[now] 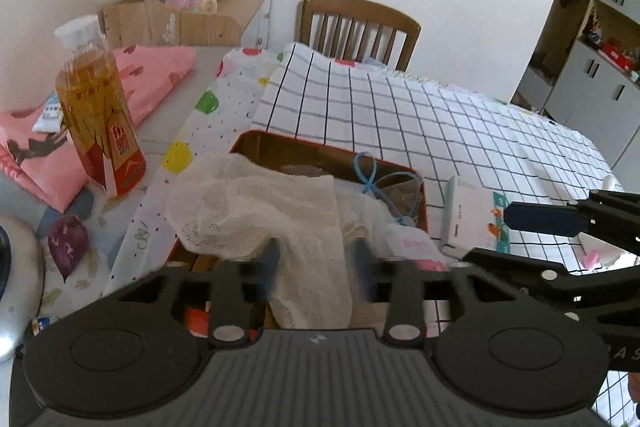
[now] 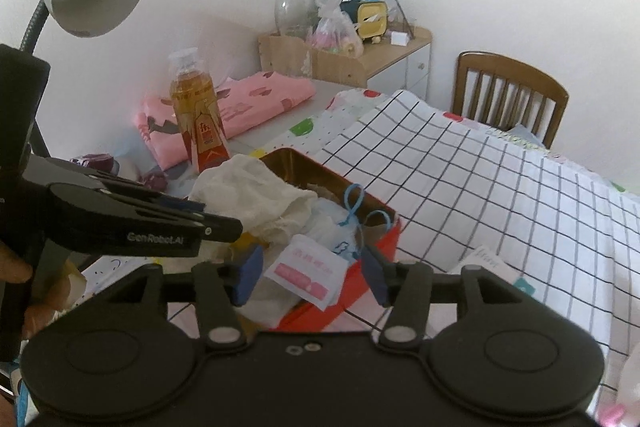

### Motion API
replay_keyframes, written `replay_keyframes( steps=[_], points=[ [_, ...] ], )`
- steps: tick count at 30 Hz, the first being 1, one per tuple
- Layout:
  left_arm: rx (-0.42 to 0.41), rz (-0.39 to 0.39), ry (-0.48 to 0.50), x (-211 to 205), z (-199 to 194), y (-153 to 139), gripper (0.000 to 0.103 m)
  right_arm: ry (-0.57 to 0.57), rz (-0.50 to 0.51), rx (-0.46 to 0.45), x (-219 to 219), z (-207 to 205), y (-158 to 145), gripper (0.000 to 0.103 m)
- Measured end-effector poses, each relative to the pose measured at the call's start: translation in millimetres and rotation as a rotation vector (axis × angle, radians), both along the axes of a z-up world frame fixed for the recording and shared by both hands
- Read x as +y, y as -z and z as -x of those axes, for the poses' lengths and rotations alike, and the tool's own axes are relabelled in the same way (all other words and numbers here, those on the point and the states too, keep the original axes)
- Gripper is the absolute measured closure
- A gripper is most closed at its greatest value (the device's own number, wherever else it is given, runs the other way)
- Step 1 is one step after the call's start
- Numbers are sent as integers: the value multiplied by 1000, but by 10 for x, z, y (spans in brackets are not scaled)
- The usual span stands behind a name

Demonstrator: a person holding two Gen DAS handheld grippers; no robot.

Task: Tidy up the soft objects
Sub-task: 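Lower both items into the tin box and open both tools, then move both tools back over the table toward the white cloth and swab pack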

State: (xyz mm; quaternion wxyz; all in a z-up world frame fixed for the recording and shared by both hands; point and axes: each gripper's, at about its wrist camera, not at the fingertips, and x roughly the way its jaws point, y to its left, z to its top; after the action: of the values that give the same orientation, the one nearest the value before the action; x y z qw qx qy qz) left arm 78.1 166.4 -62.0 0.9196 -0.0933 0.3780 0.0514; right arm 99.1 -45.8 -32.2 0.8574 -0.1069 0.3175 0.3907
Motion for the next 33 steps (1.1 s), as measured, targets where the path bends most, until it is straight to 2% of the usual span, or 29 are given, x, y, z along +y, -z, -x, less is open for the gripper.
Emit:
replay_keyframes(
  steps=[1, 5, 8, 15, 17, 27, 33],
  points=[
    [-15, -1, 1, -14, 26, -29, 27, 6, -4, 0, -36, 14, -18, 48],
    [-41, 4, 11, -61, 105, -127, 26, 36, -27, -4, -170, 64, -85, 42],
    [-49, -26, 16, -134, 159, -210, 26, 55, -45, -15, -291, 112, -157, 38],
    [-94, -47, 78, -336, 270, -399, 26, 107, -92, -32, -607, 225, -296, 23],
    [-104, -48, 98, -407, 281, -443, 23, 122, -108, -30, -694, 253, -328, 21],
    [-153, -52, 256, -952, 213, -617, 20, 216, -142, -88, -1229, 460, -466, 5],
    [-168, -35, 346, -1389, 75, -607, 19, 278, -150, -110, -1659, 522, -475, 2]
  ],
)
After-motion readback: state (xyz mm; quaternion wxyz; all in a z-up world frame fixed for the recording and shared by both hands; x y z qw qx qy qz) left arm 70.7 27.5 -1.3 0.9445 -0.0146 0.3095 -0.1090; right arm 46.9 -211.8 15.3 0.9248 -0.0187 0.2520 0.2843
